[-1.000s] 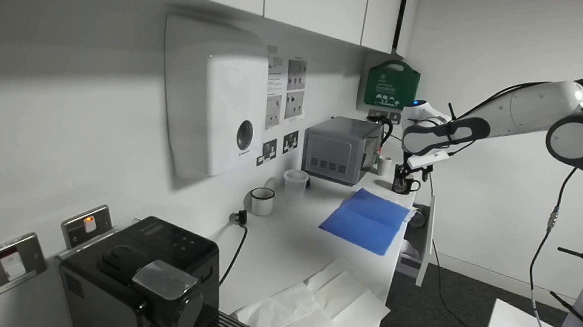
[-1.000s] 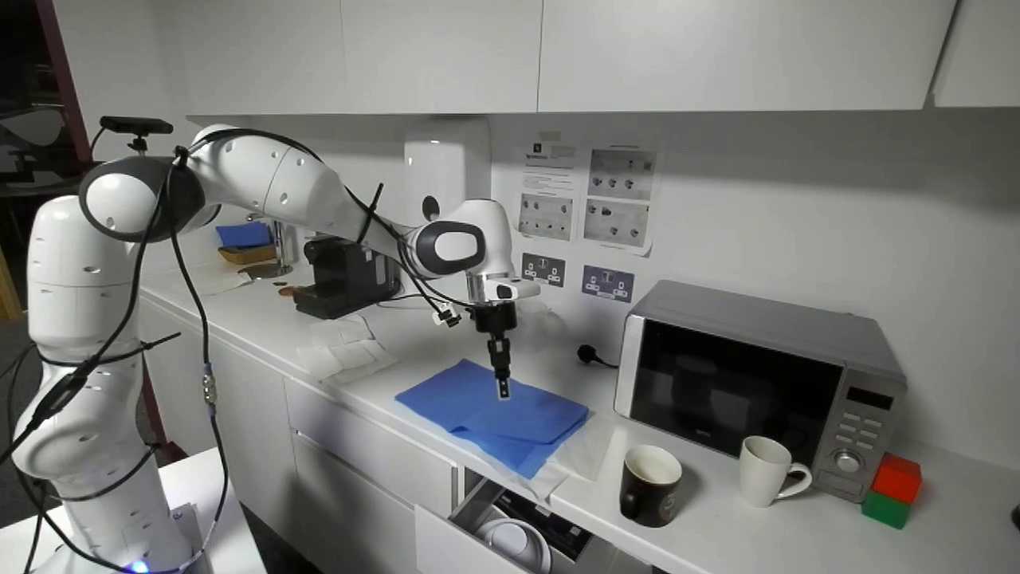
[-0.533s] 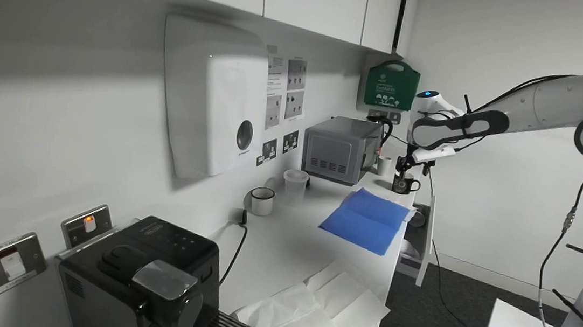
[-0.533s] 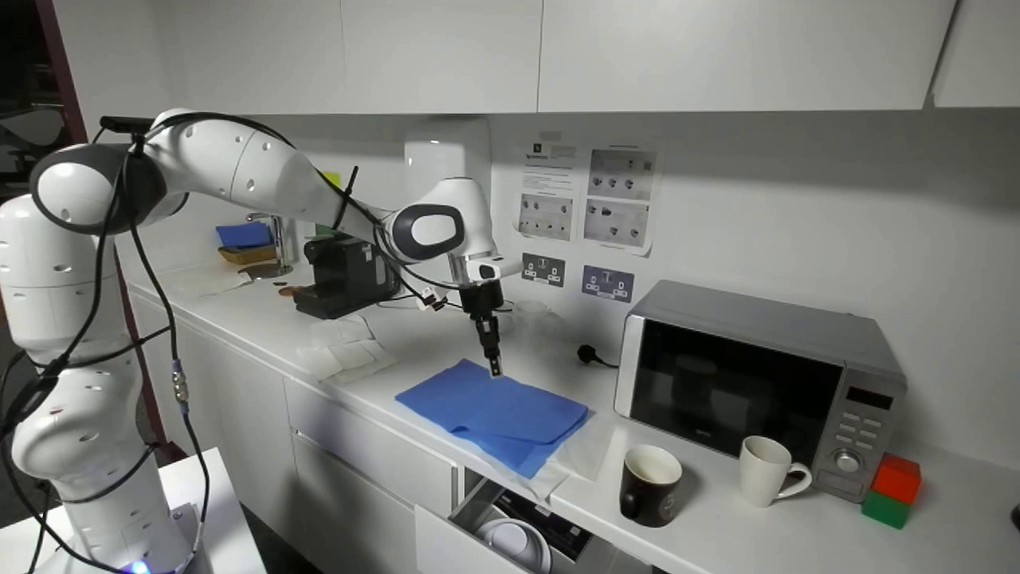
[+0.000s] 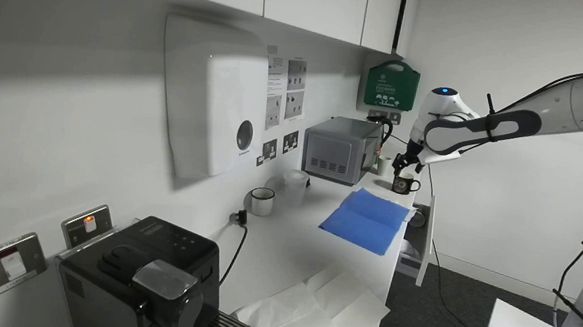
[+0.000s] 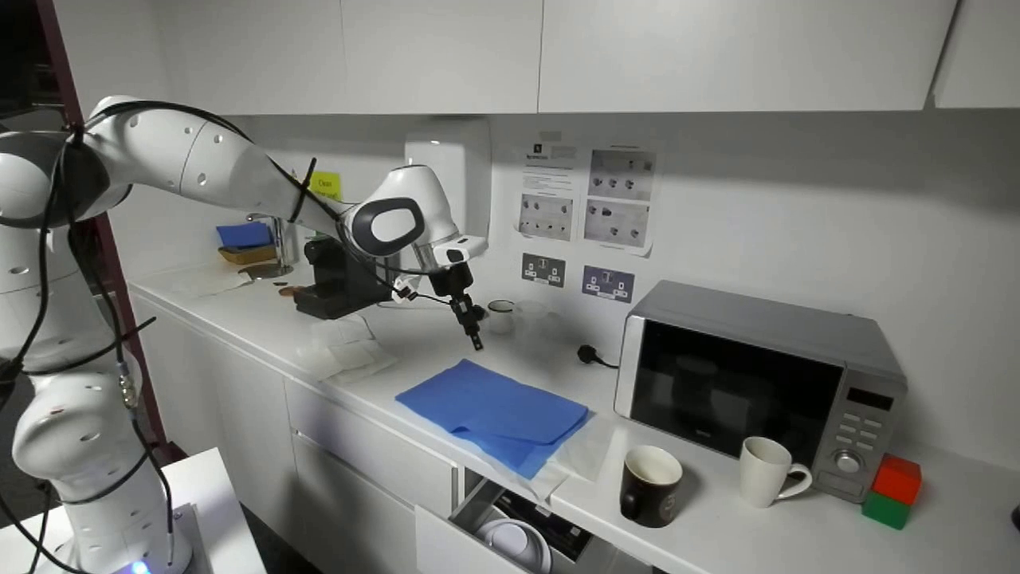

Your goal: Unfold the blue cloth

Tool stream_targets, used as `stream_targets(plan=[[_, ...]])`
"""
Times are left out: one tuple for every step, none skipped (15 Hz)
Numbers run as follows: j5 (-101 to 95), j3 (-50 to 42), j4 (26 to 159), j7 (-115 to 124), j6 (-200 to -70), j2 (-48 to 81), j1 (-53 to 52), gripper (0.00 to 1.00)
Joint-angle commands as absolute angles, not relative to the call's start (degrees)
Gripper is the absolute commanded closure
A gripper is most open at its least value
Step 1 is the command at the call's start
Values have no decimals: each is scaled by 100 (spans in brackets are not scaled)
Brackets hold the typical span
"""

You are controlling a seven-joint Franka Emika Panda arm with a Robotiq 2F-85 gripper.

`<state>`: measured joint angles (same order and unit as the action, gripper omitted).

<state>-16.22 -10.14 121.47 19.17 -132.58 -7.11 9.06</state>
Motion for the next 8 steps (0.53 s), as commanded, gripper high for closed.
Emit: stream_targets(plan=[[-1593,-904,12202,1893,-13276,-757,985,0],[-1592,-888,12240,1892,-13281,-792,983,0],[-1591,-884,12260,1891,-13282,-810,984,0],[-1590,-884,12268,1889,-13282,-815,985,0],[-1590,-885,12271,1889,-13283,-815,987,0],[-1590,-885,12273,1888,-13283,-815,987,0],[-1590,-885,12274,1888,-13283,-815,987,0],[-1590,-885,12275,1888,-13284,-815,987,0]])
